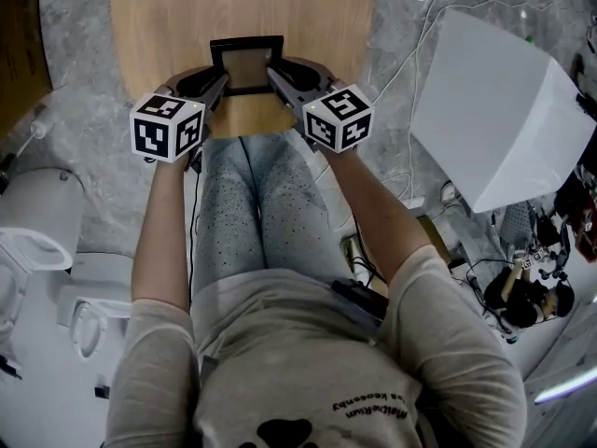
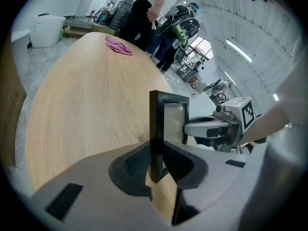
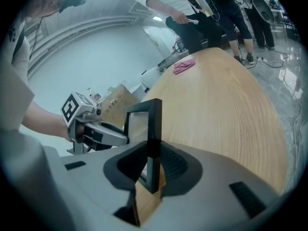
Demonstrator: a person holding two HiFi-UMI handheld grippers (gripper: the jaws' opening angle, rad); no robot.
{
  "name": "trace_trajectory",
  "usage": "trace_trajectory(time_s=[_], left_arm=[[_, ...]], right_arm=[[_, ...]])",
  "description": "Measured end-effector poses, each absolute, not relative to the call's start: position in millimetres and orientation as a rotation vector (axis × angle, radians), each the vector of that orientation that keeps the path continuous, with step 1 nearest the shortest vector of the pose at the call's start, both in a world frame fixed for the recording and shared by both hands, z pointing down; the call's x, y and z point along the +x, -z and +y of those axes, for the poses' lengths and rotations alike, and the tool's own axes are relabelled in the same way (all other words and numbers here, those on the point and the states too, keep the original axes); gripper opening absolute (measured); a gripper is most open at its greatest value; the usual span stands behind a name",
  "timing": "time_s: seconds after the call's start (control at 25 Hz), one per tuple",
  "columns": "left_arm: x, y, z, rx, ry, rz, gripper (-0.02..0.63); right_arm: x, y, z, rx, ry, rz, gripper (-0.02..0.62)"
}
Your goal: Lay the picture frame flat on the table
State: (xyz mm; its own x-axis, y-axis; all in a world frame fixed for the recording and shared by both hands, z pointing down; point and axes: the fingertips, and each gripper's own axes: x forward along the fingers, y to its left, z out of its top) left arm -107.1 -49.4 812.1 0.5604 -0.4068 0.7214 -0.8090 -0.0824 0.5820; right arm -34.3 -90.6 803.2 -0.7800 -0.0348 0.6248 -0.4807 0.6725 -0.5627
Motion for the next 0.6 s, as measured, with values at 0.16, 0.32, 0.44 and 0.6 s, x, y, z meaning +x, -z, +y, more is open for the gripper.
trace_trajectory(time_s=[0.16, 0.32, 0.44, 0.6], left_arm=[[-108, -815, -52, 1.69, -0.456, -1.022, 0.086], [-113, -819, -55, 1.673, -0.437, -1.024, 0.086], [-114, -821, -58, 1.659, -0.43, -1.027, 0.086], [-115, -823, -61, 1.644, -0.425, -1.03, 0.086]], right_arm=[[-35, -808, -94, 0.397, -1.01, -2.287, 0.086], [-40, -812, -96, 0.391, -1.019, -2.275, 0.087], [-41, -814, -100, 0.387, -1.027, -2.266, 0.091], [-42, -816, -103, 0.39, -1.041, -2.256, 0.091]])
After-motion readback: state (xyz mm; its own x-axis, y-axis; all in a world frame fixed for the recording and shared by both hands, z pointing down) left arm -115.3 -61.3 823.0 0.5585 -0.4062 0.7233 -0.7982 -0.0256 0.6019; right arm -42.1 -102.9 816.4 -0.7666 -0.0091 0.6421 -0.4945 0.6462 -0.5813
